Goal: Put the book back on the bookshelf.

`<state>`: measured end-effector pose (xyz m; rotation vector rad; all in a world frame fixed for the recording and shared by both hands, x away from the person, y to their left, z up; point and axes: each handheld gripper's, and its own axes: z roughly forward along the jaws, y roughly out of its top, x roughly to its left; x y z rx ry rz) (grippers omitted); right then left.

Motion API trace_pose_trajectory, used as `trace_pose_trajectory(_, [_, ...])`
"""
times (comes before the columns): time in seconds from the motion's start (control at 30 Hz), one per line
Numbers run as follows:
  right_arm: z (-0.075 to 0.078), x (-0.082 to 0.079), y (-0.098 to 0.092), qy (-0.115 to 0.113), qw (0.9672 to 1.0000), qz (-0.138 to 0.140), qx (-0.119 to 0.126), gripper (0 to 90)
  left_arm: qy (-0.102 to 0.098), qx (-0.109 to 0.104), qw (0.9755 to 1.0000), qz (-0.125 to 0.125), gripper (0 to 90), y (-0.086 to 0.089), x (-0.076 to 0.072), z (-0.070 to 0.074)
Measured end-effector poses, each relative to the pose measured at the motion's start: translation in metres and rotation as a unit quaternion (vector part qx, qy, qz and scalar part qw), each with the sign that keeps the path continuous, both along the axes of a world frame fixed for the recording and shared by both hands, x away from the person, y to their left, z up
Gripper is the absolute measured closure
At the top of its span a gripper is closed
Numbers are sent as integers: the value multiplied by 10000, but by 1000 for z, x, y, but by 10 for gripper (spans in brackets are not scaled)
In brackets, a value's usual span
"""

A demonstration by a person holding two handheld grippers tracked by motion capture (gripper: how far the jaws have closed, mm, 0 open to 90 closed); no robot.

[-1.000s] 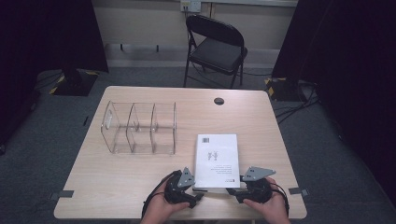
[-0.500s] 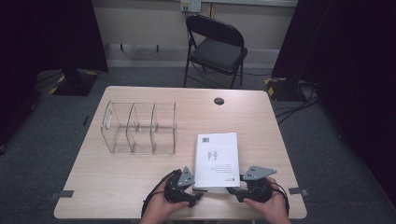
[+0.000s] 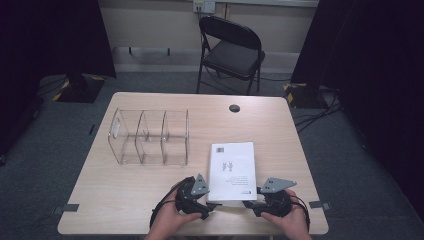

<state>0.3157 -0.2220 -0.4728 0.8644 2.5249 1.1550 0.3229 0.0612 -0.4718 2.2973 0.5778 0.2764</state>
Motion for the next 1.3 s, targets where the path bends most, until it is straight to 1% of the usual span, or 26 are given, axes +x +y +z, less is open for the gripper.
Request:
trace_pose_trajectory(0.03, [0, 0, 0, 1, 10000, -8, -25, 411, 10, -14, 10000, -20, 203, -2, 0, 0])
trace_pose_trajectory(0.07, [1, 0, 0, -5, 10000, -3, -35, 411, 13, 43, 10000, -61, 203, -3, 1, 1])
trace_pose_trajectory(0.1, [1, 0, 0, -3, 10000, -7, -34, 411, -7, 17, 10000, -57, 201, -6, 1, 1])
trace_pose_trajectory(0.17, [1, 0, 0, -6, 10000, 0, -34, 412, -10, 90, 9999, -108, 190, -10, 3, 2])
trace_pose_trajectory(0.2, [1, 0, 0, -3, 10000, 5, -39, 412, -27, 48, 10000, -71, 170, -13, 3, 1])
trace_pose_trajectory(0.23, [1, 0, 0, -5, 10000, 7, -39, 411, -52, 141, 9998, -87, 160, -14, 3, 2])
trace_pose_trajectory(0.37, [1, 0, 0, -10, 10000, 14, -49, 412, -153, 235, 9996, -79, 153, -18, 7, 4])
trace_pose_trajectory(0.43, [1, 0, 1, 0, 10000, 4, -52, 411, -156, 291, 9994, -71, 155, -20, 9, 5])
trace_pose_trajectory(0.47, [2, 0, 1, -1, 10000, 4, -57, 411, -192, 244, 9995, -57, 154, -21, 10, 5])
trace_pose_trajectory(0.5, [2, 0, 1, -5, 10000, 2, -63, 411, -192, 288, 9994, -56, 158, -21, 11, 7])
trace_pose_trajectory(0.53, [2, 0, 1, -4, 10000, -10, -66, 411, -216, 218, 9995, -49, 156, -22, 11, 7])
trace_pose_trajectory(0.6, [2, -1, 1, 2, 10000, -17, -71, 411, -283, 345, 9990, -74, 153, -25, 11, 8])
trace_pose_trajectory(0.73, [3, -1, 1, 7, 10000, -22, -74, 411, -374, 484, 9981, -115, 136, -30, 11, 9])
trace_pose_trajectory(0.83, [3, 0, 1, -6, 10000, -7, -61, 411, -374, 497, 9980, -77, 111, -33, 12, 7])
trace_pose_trajectory(0.87, [2, 0, 1, -5, 10000, -2, -54, 411, -346, 532, 9979, -89, 101, -33, 12, 8])
trace_pose_trajectory(0.9, [3, 0, 1, 9, 10000, -22, -82, 411, -312, 480, 9983, -99, 71, -35, 12, 8])
trace_pose_trajectory(0.93, [3, -1, 1, 20, 10000, -28, -84, 411, -326, 546, 9979, -82, 61, -36, 11, 8])
trace_pose_trajectory(1.0, [3, 0, 2, -12, 10000, -4, -87, 411, -409, 690, 9967, -120, 64, -39, 10, 9])
trace_pose_trajectory(1.03, [3, 0, 2, -16, 10000, -2, -88, 411, -412, 685, 9967, -116, 64, -40, 10, 10])
trace_pose_trajectory(1.07, [3, 0, 2, -8, 10000, -6, -86, 411, -427, 597, 9972, -160, 71, -40, 10, 10])
trace_pose_trajectory(1.1, [3, 0, 2, 2, 10000, -17, -83, 411, -477, 525, 9973, -214, 104, -41, 9, 12])
trace_pose_trajectory(1.17, [3, 0, 2, 8, 10000, -14, -82, 411, -503, 481, 9971, -298, 159, -44, 8, 14])
trace_pose_trajectory(1.2, [3, 0, 2, 13, 10000, -11, -71, 411, -509, 579, 9965, -321, 154, -46, 7, 15])
trace_pose_trajectory(1.23, [3, 0, 2, 16, 10000, 9, -58, 412, -625, 566, 9959, -323, 150, -48, 7, 13])
trace_pose_trajectory(1.27, [3, 0, 2, 11, 10000, 13, -54, 413, -674, 547, 9957, -309, 150, -50, 7, 12])
trace_pose_trajectory(1.3, [3, 0, 3, 5, 10000, 31, -45, 414, -635, 634, 9954, -333, 140, -51, 7, 13])
